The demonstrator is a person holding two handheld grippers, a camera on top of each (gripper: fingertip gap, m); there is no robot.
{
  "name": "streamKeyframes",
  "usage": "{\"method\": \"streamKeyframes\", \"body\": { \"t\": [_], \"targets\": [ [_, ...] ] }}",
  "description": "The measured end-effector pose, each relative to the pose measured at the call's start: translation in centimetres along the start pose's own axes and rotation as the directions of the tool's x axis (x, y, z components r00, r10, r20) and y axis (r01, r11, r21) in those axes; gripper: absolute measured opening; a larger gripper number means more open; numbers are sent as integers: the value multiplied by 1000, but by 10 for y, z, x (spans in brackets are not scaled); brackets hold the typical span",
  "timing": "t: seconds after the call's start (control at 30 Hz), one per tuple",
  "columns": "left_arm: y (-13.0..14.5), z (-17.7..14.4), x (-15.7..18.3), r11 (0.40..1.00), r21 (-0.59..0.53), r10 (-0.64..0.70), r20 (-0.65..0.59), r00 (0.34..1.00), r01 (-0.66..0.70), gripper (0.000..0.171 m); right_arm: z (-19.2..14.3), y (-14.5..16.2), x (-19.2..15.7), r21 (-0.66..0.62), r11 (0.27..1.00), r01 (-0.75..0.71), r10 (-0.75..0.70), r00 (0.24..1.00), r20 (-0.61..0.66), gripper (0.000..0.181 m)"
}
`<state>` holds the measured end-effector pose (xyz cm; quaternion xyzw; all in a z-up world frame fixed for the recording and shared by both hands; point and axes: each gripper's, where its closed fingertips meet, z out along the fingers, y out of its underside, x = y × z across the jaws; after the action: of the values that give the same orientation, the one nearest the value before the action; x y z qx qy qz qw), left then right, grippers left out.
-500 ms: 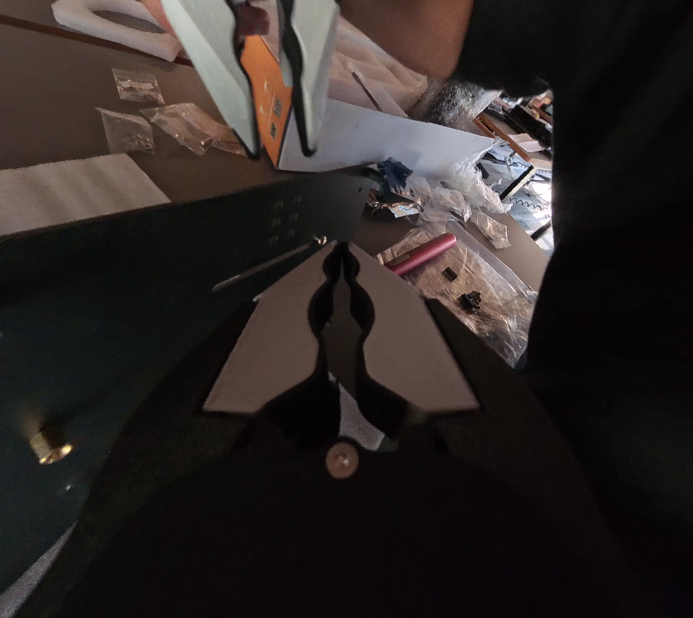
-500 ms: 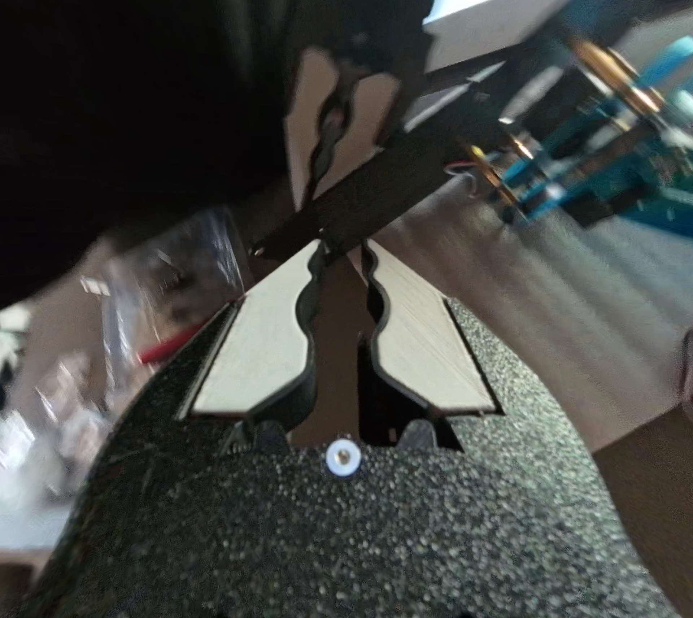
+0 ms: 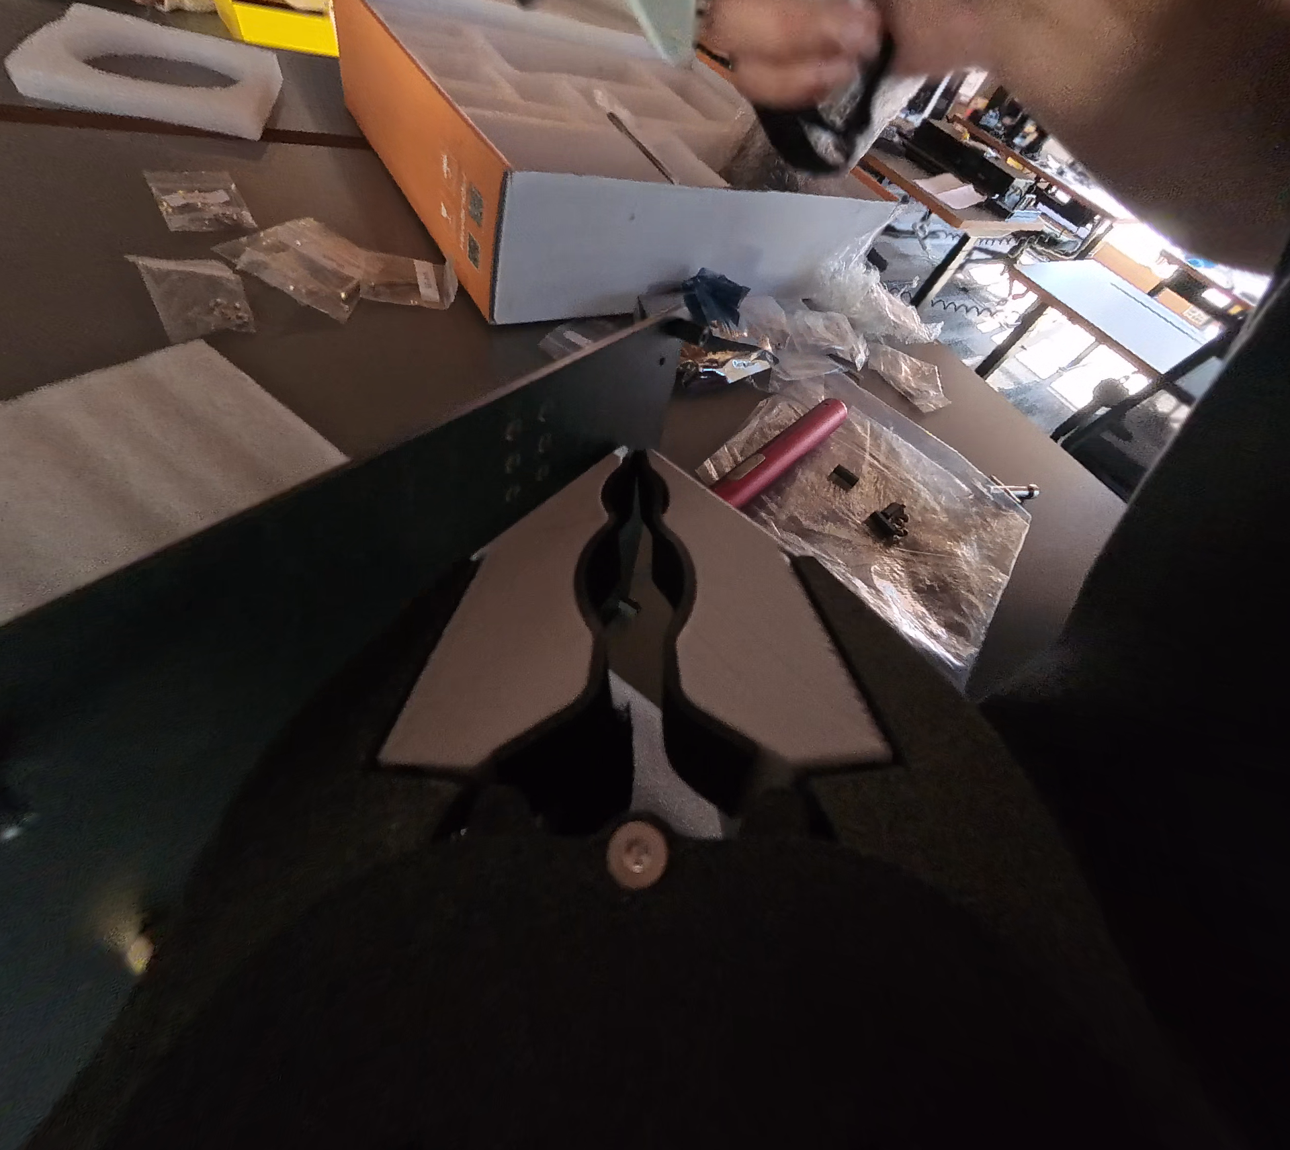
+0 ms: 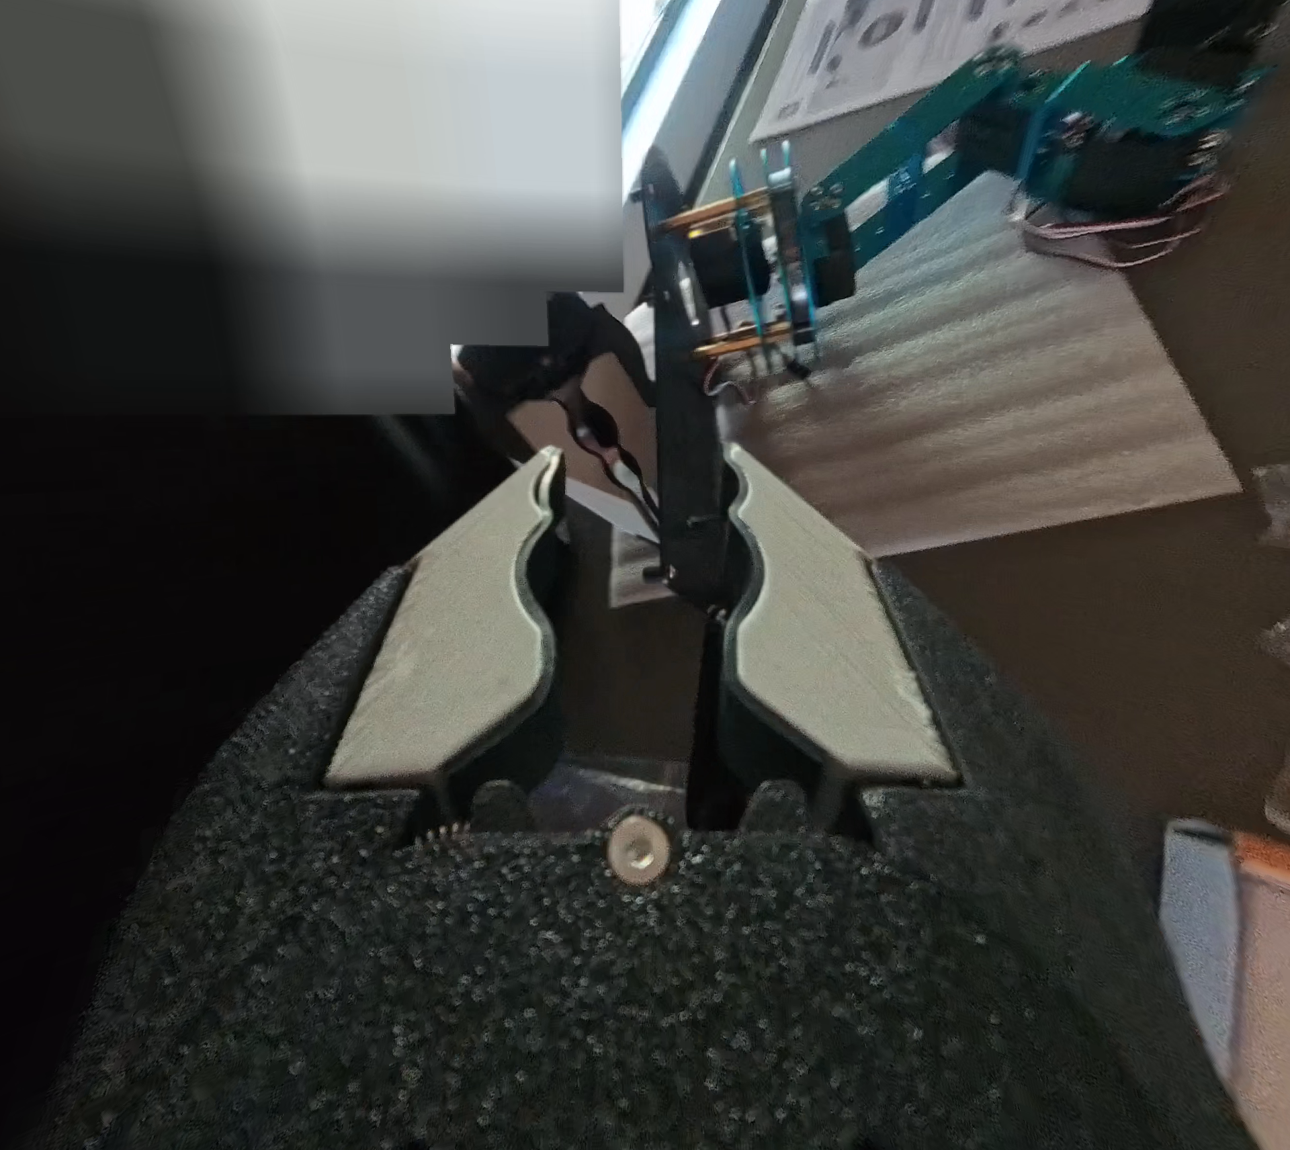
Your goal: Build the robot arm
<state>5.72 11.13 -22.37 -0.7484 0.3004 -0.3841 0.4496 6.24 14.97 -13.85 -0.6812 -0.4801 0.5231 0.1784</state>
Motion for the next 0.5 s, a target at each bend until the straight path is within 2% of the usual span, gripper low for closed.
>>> {"method": "streamKeyframes", "body": {
  "t": [0.07,0.13,0.2,0.23,0.33,0.4,0.43,0.47,0.5],
  "targets": [
    [-6,-15,6,999,-31,-42,-38,998,41,6,2,12,0,110,993,35,-18,989,-146,45],
    [-23,-44,15,994,-72,-83,-97,992,77,8,4,24,7,206,977,51,18,948,-319,44],
    [-51,-78,19,988,-119,-120,-150,981,102,8,4,33,15,346,934,87,96,872,-479,44],
    [-68,-94,20,985,-143,-123,-198,972,96,12,2,39,17,411,906,103,153,826,-543,51],
    [-126,-124,3,979,-200,-37,-306,951,-26,21,-4,53,4,561,807,185,296,695,-655,38],
    [-163,-121,-19,964,-227,42,-378,925,-137,22,-13,55,-10,623,743,245,388,600,-700,30],
    [-177,-112,-31,951,-240,79,-415,907,-193,22,-12,58,-15,635,729,256,424,560,-712,20],
    [-183,-96,-45,927,-273,116,-441,890,-256,21,-6,60,-18,638,725,260,450,522,-724,10],
    [-180,-79,-56,886,-323,146,-487,861,-333,21,1,60,-19,642,719,268,471,491,-733,10]
  ]
}}
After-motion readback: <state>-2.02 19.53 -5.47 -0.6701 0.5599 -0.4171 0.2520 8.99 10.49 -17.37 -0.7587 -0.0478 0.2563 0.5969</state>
